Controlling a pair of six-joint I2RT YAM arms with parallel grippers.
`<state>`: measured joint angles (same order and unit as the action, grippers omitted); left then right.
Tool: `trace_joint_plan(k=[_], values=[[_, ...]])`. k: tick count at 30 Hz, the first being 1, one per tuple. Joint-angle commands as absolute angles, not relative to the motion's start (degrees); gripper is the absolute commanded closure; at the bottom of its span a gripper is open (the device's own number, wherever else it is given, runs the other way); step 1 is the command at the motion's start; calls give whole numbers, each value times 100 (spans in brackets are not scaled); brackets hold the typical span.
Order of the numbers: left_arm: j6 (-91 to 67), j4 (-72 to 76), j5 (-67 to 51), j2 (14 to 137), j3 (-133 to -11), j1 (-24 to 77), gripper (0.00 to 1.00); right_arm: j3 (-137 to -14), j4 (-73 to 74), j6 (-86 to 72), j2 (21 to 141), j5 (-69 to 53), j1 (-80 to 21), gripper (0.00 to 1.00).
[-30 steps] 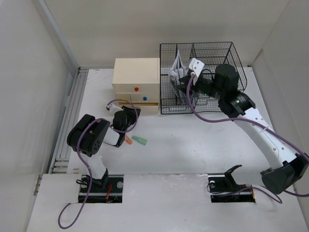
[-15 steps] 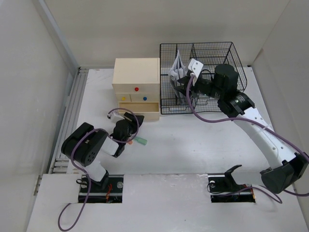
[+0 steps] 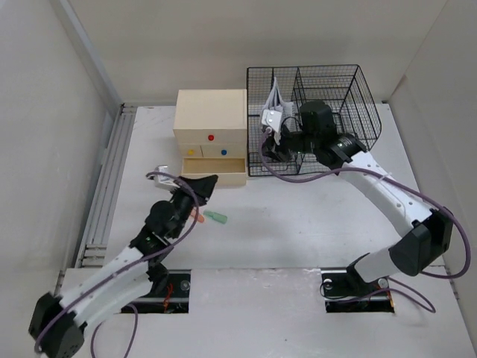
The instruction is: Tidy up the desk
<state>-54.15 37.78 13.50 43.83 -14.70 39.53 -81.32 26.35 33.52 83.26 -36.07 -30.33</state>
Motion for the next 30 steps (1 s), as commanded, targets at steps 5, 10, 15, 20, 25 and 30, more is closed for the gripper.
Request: trace_joint_plan(k=[5, 10, 15, 20, 25, 30], values=[[-3485, -258, 2118, 1672, -3548, 4034, 100, -8034, 2610, 3533, 8480, -2935, -4154, 100], [-2261, -1458, 1337, 1767, -4929, 4034, 98, -7752, 2610, 3419, 9218, -2805, -5104, 88], [-1512, -1451, 1239, 1609, -4231, 4034, 89, -8041, 2268, 2551, 10106, -2804, -5317, 81], [-1187, -1213, 1300, 1345, -4087, 4034, 47, -8156, 2084, 2180, 10810, -2243, -5685, 56], [-1187, -1143, 1134, 1345, -4017, 3920, 39, -8358, 1978, 1654, 11232, -1829, -5897, 47], [-1125, -1143, 1134, 1415, -4017, 3920, 39, -8630, 1837, 1169, 11487, -1189, -6056, 45]])
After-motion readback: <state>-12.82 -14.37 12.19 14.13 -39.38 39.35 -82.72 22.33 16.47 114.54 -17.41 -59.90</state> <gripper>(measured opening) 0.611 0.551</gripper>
